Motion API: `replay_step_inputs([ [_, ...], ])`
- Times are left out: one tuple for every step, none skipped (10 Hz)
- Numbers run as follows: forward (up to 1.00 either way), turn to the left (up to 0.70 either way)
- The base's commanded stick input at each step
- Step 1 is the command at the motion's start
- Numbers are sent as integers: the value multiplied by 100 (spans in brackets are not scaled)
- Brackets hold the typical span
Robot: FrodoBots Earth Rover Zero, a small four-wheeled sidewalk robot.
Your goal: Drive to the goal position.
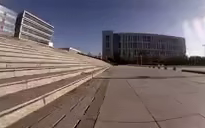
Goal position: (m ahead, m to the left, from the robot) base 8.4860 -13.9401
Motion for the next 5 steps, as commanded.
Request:
replay_step_inputs([
  [70,0],
  [70,0],
  [70,0],
  [70,0],
  [70,0],
])
